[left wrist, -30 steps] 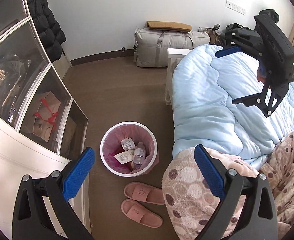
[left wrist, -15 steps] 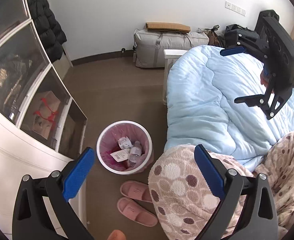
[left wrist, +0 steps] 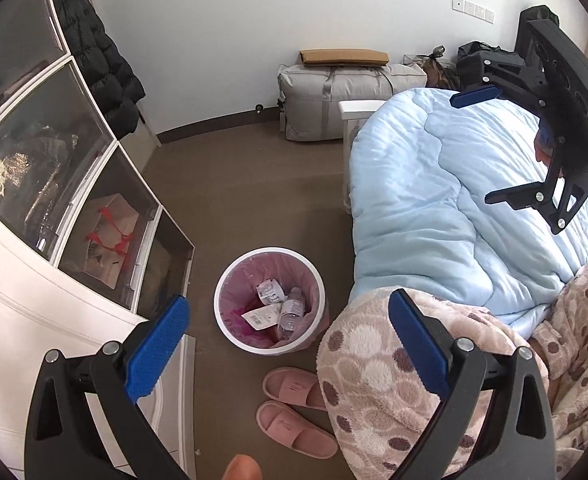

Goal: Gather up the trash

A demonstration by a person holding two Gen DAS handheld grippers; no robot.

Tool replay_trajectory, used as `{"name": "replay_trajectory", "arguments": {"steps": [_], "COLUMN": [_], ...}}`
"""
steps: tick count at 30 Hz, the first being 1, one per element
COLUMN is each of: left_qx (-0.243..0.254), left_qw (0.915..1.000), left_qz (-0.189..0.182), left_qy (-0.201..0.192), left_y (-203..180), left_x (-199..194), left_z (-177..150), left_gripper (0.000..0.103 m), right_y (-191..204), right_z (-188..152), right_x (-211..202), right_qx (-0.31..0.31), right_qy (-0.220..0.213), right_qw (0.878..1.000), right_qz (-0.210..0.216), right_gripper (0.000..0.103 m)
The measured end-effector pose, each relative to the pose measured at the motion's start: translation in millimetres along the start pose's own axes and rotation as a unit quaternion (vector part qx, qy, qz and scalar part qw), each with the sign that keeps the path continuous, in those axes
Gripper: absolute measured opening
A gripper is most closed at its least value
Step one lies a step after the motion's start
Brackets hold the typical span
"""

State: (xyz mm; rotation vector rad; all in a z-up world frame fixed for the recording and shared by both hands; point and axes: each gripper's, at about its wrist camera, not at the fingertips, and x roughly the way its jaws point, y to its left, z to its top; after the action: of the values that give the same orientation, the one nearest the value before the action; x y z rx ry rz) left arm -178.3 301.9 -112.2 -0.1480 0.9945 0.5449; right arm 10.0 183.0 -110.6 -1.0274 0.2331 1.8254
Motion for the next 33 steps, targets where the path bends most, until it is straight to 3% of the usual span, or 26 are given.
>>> {"name": "replay_trajectory", "arguments": {"steps": [33], "left_qx": [0.018], "left_qw": [0.9998], "left_qz": [-0.013], "left_qy": [0.002], "left_y": [-10], "left_x": [9], "left_z": [-1], "left_gripper": [0.098], "right_y": [3], "right_z": [0], "right_x": [6], "right_qx": [-0.001], "right_qy": [0.011], "right_qw": [1.000], "right_qz": [-0.001], "right_gripper": [0.096]}}
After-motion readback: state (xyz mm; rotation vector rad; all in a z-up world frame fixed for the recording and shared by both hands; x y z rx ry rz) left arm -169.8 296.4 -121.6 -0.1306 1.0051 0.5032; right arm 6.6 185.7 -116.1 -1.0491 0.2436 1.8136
